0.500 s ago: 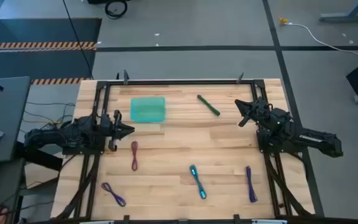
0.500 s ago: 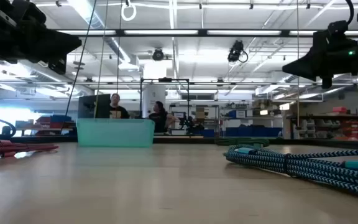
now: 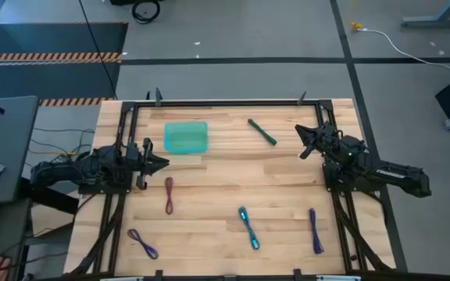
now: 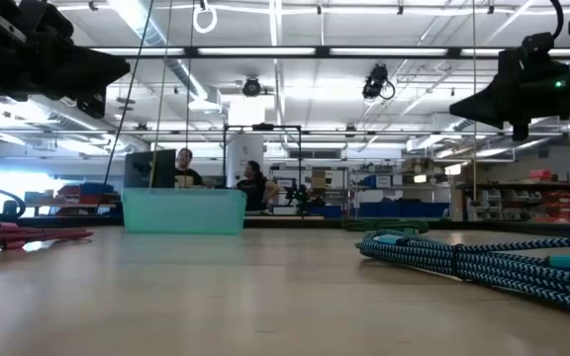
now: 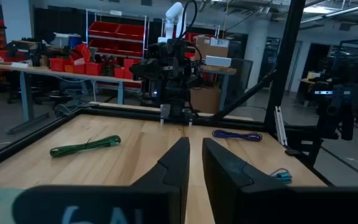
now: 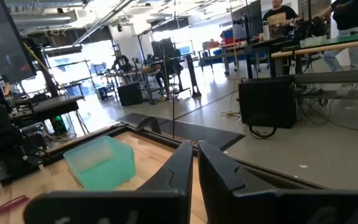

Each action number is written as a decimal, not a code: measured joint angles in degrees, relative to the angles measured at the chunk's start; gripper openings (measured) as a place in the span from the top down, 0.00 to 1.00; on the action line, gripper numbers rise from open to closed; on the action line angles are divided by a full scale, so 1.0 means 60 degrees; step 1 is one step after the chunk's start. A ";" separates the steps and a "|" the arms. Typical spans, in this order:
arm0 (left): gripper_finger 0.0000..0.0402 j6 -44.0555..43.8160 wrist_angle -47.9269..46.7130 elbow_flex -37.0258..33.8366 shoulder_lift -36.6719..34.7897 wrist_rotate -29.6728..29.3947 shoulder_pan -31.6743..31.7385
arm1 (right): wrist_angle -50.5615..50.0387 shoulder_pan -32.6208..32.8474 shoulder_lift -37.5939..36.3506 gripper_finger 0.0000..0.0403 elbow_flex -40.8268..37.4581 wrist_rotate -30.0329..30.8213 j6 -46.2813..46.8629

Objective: Pick and place USB-C Cables

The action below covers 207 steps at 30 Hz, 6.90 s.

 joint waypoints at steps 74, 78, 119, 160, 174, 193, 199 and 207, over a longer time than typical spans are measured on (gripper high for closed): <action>0.87 0.0000 0.0000 0.0000 0.0004 0.0000 -0.0004 | 0.0000 0.0000 -0.0003 0.92 0.0001 0.0000 0.0000; 0.87 0.0000 0.0000 0.0000 0.0000 -0.0004 0.0000 | 0.0000 0.0002 0.0001 0.92 -0.0003 -0.0001 0.0000; 0.87 0.0035 0.0612 0.0000 0.0000 -0.0007 0.0004 | 0.1984 0.0022 0.0001 0.92 -0.0003 -0.0089 0.1184; 0.44 -0.1169 -0.3385 0.4867 0.6073 -0.5089 0.0026 | -0.7844 -0.1574 1.5708 0.55 0.9814 -0.2814 0.0242; 0.44 -0.1922 -0.4263 0.4867 0.6065 -0.5078 -0.0004 | -0.6892 -0.1748 1.6342 0.57 0.9818 -0.1617 0.0015; 0.44 -0.2080 -0.4291 0.4867 0.6065 -0.5067 -0.0007 | -0.6741 -0.1686 1.6935 0.80 0.9758 -0.1511 -0.0878; 0.44 -0.2086 -0.4467 0.4870 0.6065 -0.5069 -0.0007 | -0.6549 -0.1544 1.6754 0.96 0.9764 -0.1501 -0.1337; 0.44 -0.2088 -0.4692 0.4870 0.6065 -0.5074 0.0000 | -0.5709 -0.0470 1.5947 0.96 1.0957 -0.1517 -0.1966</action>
